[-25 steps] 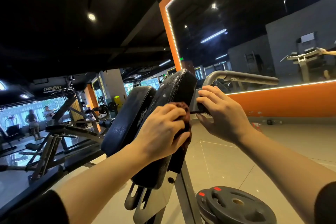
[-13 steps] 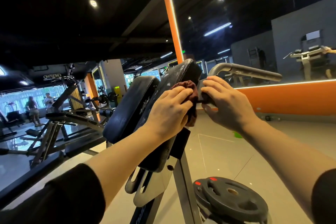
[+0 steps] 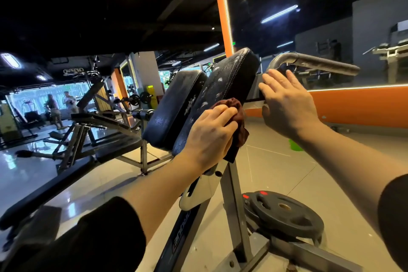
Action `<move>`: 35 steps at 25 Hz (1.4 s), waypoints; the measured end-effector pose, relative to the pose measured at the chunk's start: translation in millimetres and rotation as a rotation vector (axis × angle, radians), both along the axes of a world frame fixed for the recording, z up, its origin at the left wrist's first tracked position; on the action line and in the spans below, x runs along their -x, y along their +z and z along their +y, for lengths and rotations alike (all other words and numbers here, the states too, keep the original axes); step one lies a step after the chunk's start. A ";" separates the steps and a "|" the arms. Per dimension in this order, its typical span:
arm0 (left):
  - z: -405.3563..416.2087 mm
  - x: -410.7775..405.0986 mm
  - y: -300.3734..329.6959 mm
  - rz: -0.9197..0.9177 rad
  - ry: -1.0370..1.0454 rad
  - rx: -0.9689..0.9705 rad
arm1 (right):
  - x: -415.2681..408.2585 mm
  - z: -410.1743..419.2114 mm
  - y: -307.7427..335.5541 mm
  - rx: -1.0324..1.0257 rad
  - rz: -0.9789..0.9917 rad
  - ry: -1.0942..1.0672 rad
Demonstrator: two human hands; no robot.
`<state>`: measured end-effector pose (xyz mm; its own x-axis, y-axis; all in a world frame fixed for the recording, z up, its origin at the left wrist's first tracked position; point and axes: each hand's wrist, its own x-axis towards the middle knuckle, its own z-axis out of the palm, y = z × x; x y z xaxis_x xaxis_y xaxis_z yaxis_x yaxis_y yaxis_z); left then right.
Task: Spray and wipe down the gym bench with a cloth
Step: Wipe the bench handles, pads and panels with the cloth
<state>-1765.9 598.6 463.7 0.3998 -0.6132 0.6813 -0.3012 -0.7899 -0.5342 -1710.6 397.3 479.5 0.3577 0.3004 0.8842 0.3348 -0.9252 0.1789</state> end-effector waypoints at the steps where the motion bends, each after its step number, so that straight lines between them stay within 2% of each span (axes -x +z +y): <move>1: 7.4 7.4 -9.9 0.003 -0.006 -0.007 | 1.7 -1.2 -0.6 0.020 0.008 -0.026; 5: 40.5 38.3 -50.6 0.073 -0.069 -0.015 | 9.3 5.9 1.1 0.027 0.101 -0.090; 8: 52.3 42.9 -56.2 0.036 -0.136 -0.064 | 12.2 10.4 1.2 0.021 0.120 -0.114; 12: 29.0 29.1 -31.7 0.012 -0.043 0.084 | 17.1 9.3 0.4 0.046 0.157 -0.140; 14: 27.8 32.5 -37.7 0.032 0.003 0.031 | 19.3 7.8 2.0 0.074 0.176 -0.155; 18: 50.8 50.9 -59.6 0.050 -0.057 -0.092 | 23.0 7.5 5.2 0.088 0.225 -0.195; 22: 46.8 46.0 -45.3 0.022 -0.081 -0.163 | 24.1 12.3 4.1 0.093 0.246 -0.232; 28: 15.4 22.1 -23.1 0.025 -0.041 -0.022 | 24.0 7.2 0.3 0.091 0.251 -0.231; 33: 33.5 32.5 -14.8 0.065 -0.147 -0.292 | 20.9 6.8 -3.1 0.091 0.254 -0.214; 35: 21.4 19.8 9.8 0.029 -0.131 -0.292 | 20.8 7.5 -3.2 0.083 0.256 -0.206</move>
<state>-1785.7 620.0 473.5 0.3213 -0.8288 0.4581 -0.4090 -0.5577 -0.7223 -1731.5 404.8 476.3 0.6260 0.2658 0.7331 0.1858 -0.9639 0.1909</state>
